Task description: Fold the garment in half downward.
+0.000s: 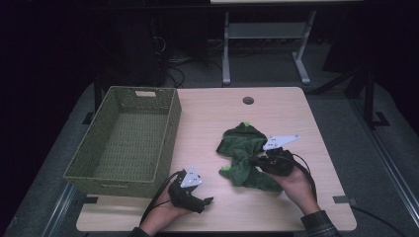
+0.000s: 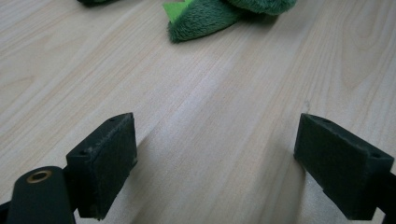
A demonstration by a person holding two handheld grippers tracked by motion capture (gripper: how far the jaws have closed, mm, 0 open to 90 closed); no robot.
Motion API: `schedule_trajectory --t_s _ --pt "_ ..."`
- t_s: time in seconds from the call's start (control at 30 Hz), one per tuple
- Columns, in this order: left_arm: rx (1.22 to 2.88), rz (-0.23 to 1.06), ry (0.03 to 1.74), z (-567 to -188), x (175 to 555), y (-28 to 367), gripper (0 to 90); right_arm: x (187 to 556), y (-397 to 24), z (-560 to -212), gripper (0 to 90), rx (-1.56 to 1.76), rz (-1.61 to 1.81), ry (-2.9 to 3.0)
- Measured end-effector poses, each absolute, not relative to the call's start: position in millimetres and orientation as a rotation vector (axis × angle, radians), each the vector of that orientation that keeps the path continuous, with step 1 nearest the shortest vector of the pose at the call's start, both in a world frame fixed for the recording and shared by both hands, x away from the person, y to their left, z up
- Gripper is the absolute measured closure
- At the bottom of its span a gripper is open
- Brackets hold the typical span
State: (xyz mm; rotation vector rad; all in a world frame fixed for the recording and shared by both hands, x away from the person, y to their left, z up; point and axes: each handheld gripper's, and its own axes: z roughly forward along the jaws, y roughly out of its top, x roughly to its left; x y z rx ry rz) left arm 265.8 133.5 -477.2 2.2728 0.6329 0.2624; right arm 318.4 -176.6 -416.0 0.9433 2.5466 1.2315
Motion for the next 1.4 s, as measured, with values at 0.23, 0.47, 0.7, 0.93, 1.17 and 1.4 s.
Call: schedule_trajectory --t_s 0.23,0.47,0.7,0.93,1.17,1.4 --pt "2.273 0.262 0.632 -477.2 265.9 133.4 12.4 332.5 -165.1 -439.9 89.6 0.974 1.140 2.639" --pt "2.273 0.261 0.632 -477.2 265.9 133.4 12.4 335.2 -156.8 -457.6 89.2 0.979 1.009 2.687" --pt "2.273 0.262 0.632 -477.2 265.9 133.4 12.4 328.8 -175.9 -438.4 80.8 1.007 1.129 2.602" --pt "2.274 0.265 0.629 -477.1 266.1 133.5 12.5 317.0 -201.6 -426.9 70.1 1.028 1.174 2.537" --pt "2.273 0.264 0.633 -477.2 265.9 133.4 12.4 305.4 -230.2 -426.4 63.3 1.049 1.163 2.494" --pt "2.274 0.266 0.629 -477.1 266.1 133.5 12.4 287.5 -256.0 -433.9 61.1 1.079 1.132 2.473"
